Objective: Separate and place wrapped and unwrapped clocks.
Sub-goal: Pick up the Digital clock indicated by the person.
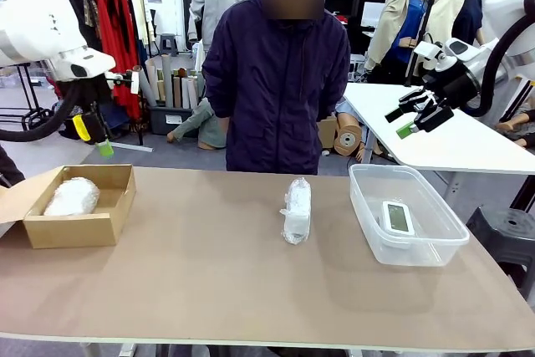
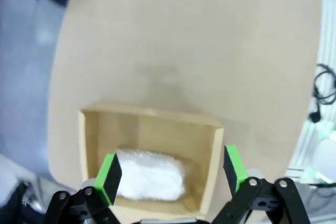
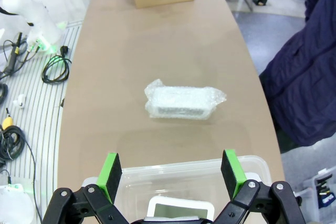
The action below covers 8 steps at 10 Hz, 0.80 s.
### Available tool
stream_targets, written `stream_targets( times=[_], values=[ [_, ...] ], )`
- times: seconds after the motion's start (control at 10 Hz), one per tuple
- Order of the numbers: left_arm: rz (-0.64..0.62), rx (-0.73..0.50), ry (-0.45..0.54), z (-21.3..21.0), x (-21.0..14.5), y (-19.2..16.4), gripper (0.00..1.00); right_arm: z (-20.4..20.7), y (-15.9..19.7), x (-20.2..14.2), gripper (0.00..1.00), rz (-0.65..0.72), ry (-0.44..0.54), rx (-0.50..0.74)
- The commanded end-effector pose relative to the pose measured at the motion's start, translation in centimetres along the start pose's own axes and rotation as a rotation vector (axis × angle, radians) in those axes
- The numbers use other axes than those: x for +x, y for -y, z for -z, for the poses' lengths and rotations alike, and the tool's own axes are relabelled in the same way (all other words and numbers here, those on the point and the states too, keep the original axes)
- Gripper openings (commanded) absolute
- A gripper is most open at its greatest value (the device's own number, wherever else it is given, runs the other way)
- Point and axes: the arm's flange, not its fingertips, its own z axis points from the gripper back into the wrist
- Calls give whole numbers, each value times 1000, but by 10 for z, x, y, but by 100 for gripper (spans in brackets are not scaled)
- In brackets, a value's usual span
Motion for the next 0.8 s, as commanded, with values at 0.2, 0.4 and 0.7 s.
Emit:
stream_targets(
  times=[0.2,0.4,0.7],
  values=[
    [284,-41,282,-15,-13,11,100,1,-4,-2,100,-23,-18,-10],
    [305,-55,337,-17,-12,10,100,1,-4,-2,100,-23,-18,-10],
    [263,-86,443,-21,-16,10,100,1,-4,-2,100,-23,-18,-10]
  ],
)
